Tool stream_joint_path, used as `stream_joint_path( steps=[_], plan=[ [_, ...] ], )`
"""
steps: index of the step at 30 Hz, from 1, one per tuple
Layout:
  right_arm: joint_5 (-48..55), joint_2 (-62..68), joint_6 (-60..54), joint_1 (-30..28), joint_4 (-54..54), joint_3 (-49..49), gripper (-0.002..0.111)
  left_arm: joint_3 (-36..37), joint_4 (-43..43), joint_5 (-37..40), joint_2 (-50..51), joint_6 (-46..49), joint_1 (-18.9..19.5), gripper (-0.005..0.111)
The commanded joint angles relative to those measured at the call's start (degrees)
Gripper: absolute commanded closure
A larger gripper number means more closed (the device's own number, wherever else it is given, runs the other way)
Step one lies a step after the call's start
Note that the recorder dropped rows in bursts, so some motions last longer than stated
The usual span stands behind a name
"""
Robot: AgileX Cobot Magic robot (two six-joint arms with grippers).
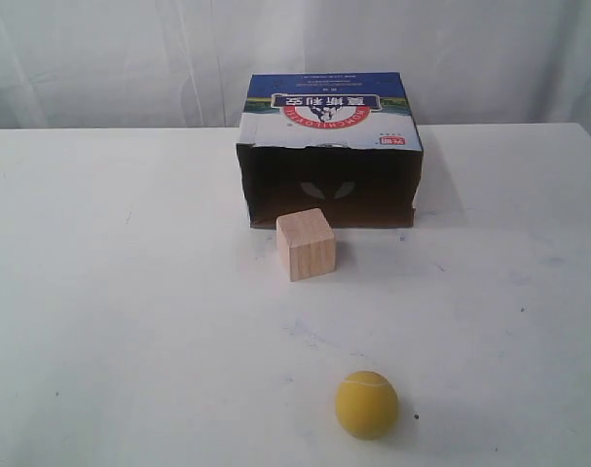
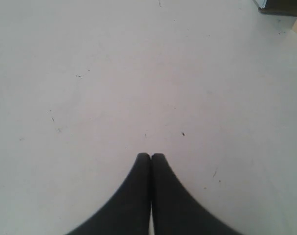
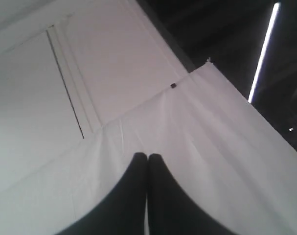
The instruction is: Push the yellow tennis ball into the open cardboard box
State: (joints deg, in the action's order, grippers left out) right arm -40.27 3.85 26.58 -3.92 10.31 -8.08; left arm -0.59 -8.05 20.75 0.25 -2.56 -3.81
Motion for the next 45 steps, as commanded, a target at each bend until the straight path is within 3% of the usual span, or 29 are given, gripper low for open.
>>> stream_joint_path(
  steps=[1, 4, 7, 10, 12, 15, 18, 23, 29, 33, 37, 45],
  plan=[
    [1.0, 10.4, 0.7, -0.2, -0.6, -7.4, 0.108, 0.4, -0.8, 2.8, -0.2, -0.2, -0.3, 0.107],
    [0.8, 20.3, -0.1, -0.2, -7.5, -13.1, 0.108, 0.4, -0.8, 2.8, -0.2, -0.2, -0.3, 0.107],
    [0.8, 32.3, -8.8, -0.2, -12.5, -18.1, 0.108, 0.4, -0.8, 2.8, -0.2, -0.2, -0.3, 0.107],
    [2.0, 45.7, -22.3, -0.2, -11.3, -21.7, 0.108, 0.4, -0.8, 2.8, -0.2, -0.2, -0.3, 0.107],
    [6.6, 55.2, -29.5, -0.2, -4.7, -24.8, 0.108, 0.4, -0.8, 2.8, -0.2, -0.2, -0.3, 0.107],
    [27.3, 65.5, -33.7, -0.2, 5.4, -31.9, 0.108, 0.4, -0.8, 2.8, -0.2, -0.2, -0.3, 0.107],
    [54.8, 71.6, -37.8, -0.1, 5.2, -40.9, 0.108, 0.4, -0.8, 2.8, -0.2, -0.2, -0.3, 0.107],
    [79.2, 74.1, -47.5, 3.0, 6.5, -49.1, 0.108, 0.4, -0.8, 2.8, -0.2, -0.2, -0.3, 0.107],
    [99.8, 71.3, -55.1, 12.3, 21.5, -48.3, 0.108, 0.4, -0.8, 2.8, -0.2, -0.2, -0.3, 0.107],
    [101.0, 71.2, -58.7, 20.0, 29.0, -41.9, 0.108, 0.4, -0.8, 2.8, -0.2, -0.2, -0.3, 0.107],
    [93.2, 71.2, -59.2, 26.7, 29.3, -36.2, 0.108, 0.4, -0.8, 2.8, -0.2, -0.2, -0.3, 0.107],
    [75.5, 74.5, -59.6, 31.8, 30.4, -31.9, 0.108, 0.4, -0.8, 2.8, -0.2, -0.2, -0.3, 0.107]
  ],
)
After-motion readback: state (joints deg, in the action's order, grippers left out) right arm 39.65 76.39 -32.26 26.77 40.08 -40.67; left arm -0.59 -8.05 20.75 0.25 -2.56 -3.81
